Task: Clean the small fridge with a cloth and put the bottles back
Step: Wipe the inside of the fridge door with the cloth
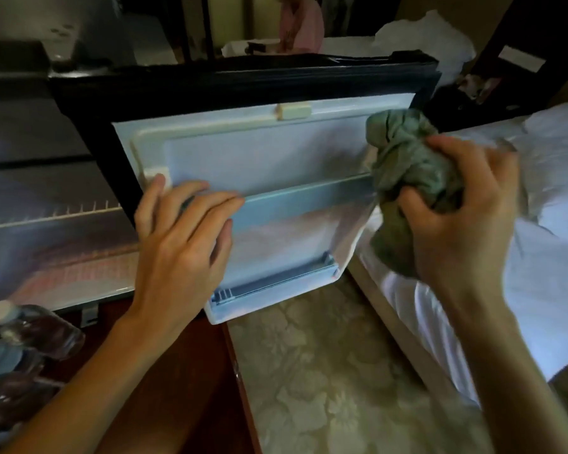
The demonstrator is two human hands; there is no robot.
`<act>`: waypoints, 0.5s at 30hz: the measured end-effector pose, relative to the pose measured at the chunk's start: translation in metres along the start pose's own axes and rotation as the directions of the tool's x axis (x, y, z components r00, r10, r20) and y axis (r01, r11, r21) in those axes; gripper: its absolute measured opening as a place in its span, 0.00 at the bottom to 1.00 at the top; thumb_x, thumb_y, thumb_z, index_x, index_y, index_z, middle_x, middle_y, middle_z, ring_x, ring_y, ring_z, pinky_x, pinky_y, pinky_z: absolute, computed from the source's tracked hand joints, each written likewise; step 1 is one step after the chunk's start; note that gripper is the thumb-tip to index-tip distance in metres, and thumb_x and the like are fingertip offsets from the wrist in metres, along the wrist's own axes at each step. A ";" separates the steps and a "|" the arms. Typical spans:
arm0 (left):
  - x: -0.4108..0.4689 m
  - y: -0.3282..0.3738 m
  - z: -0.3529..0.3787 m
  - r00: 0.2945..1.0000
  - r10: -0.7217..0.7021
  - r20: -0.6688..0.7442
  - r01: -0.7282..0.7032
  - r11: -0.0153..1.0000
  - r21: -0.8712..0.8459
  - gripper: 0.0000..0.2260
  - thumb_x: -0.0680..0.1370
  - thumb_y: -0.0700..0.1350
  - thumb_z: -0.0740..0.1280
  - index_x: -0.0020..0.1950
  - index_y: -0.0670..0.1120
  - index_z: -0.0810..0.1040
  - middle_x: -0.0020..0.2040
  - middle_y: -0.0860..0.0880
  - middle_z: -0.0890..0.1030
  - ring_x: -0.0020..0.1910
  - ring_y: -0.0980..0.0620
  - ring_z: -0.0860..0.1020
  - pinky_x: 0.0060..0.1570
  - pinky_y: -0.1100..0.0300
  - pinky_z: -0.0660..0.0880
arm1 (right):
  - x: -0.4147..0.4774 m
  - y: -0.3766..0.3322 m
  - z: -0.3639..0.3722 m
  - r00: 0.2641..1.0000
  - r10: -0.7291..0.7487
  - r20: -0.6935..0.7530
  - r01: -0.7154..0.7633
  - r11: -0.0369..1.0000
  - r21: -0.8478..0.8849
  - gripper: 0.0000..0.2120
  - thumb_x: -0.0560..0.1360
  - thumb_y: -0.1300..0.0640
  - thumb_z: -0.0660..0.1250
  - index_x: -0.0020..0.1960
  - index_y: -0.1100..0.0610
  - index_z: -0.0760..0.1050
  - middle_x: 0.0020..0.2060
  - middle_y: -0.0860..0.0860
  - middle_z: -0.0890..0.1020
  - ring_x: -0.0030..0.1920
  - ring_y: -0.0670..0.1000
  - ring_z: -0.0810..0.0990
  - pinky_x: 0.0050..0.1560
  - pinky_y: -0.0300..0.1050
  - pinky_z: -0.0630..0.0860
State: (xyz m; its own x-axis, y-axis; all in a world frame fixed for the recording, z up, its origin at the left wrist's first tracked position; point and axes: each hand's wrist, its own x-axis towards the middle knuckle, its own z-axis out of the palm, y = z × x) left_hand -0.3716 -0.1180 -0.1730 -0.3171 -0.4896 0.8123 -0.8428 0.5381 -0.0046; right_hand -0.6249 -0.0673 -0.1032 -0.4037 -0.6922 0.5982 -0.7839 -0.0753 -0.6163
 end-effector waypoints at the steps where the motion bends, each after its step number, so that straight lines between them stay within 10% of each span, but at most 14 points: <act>1: -0.003 -0.003 0.000 1.000 -0.004 -0.018 0.005 1.000 0.020 0.10 0.81 0.39 0.64 0.59 0.43 0.83 0.56 0.49 0.83 0.61 0.43 0.77 0.73 0.43 0.58 | 0.010 -0.003 -0.001 0.995 -0.097 0.005 0.097 0.989 -0.110 0.23 0.70 0.55 0.68 0.65 0.49 0.75 0.62 0.55 0.70 0.62 0.58 0.70 0.62 0.59 0.71; 9: -0.005 -0.017 0.003 1.000 0.009 -0.030 -0.009 1.000 0.001 0.10 0.81 0.40 0.64 0.59 0.42 0.82 0.54 0.46 0.83 0.61 0.43 0.74 0.71 0.46 0.59 | 0.039 -0.019 0.043 0.817 -0.413 0.403 0.576 0.629 -0.522 0.27 0.69 0.63 0.70 0.66 0.59 0.68 0.58 0.60 0.76 0.56 0.65 0.70 0.56 0.60 0.62; 15: -0.003 -0.026 0.014 0.999 0.031 -0.040 -0.035 0.994 -0.100 0.09 0.81 0.38 0.65 0.57 0.39 0.82 0.53 0.45 0.83 0.56 0.43 0.72 0.69 0.50 0.61 | 0.037 -0.011 0.058 0.794 -0.497 0.350 0.608 0.652 -0.453 0.16 0.75 0.64 0.68 0.63 0.59 0.77 0.62 0.64 0.72 0.60 0.65 0.70 0.61 0.60 0.67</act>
State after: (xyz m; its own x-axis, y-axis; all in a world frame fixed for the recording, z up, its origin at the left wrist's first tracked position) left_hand -0.3547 -0.1402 -0.1835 -0.3258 -0.4447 0.8343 -0.7833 0.6211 0.0251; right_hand -0.6035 -0.1336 -0.1045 0.2341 -0.7635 0.6020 -0.9703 -0.1449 0.1936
